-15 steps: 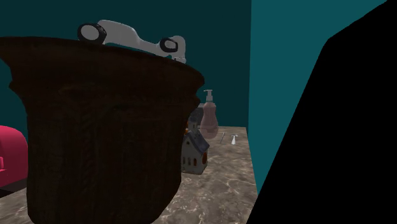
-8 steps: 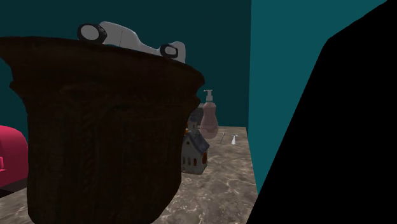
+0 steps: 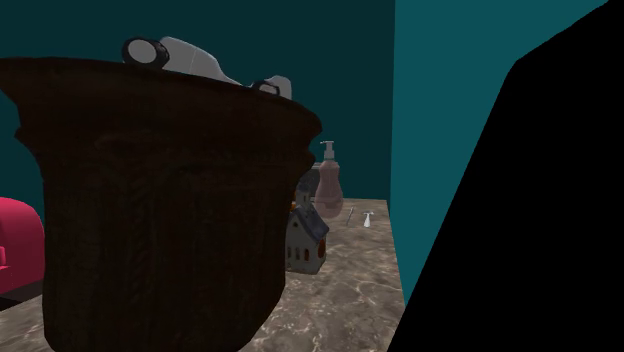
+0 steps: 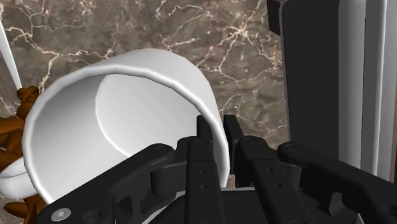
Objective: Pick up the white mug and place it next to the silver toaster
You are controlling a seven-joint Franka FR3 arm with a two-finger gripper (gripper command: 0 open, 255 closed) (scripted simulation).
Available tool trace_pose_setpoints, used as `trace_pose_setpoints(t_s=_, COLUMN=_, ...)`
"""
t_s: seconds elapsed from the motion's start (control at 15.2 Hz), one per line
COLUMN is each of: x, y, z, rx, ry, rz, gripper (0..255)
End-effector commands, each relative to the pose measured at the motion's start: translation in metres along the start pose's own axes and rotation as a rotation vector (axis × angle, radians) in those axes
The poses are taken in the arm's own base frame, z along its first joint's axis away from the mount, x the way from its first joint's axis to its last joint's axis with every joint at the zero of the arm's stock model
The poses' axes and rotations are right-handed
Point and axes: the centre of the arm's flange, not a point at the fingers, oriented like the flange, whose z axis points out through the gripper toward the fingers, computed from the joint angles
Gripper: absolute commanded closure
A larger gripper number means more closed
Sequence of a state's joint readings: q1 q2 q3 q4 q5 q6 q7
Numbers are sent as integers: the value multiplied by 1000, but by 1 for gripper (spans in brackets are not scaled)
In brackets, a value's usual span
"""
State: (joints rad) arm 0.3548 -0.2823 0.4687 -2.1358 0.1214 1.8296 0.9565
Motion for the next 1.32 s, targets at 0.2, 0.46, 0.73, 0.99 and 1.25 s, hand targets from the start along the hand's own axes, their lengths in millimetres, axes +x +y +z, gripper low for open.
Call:
trace_pose_setpoints(t_s=0.2, x=0, y=-1, z=27, rx=0, ry=0, rz=0, gripper=255)
trace_pose_setpoints(t_s=0.46, x=0, y=-2, z=48, rx=0, ry=0, rz=0, gripper=255)
trace_pose_setpoints(t_s=0.73, x=1, y=-3, z=69, rx=0, ry=0, rz=0, gripper=255)
trace_pose_setpoints(t_s=0.99, x=1, y=-4, z=90, rx=0, ry=0, rz=0, gripper=255)
trace_pose_setpoints(t_s=1.25, x=2, y=-5, z=111, rx=0, ry=0, rz=0, gripper=255)
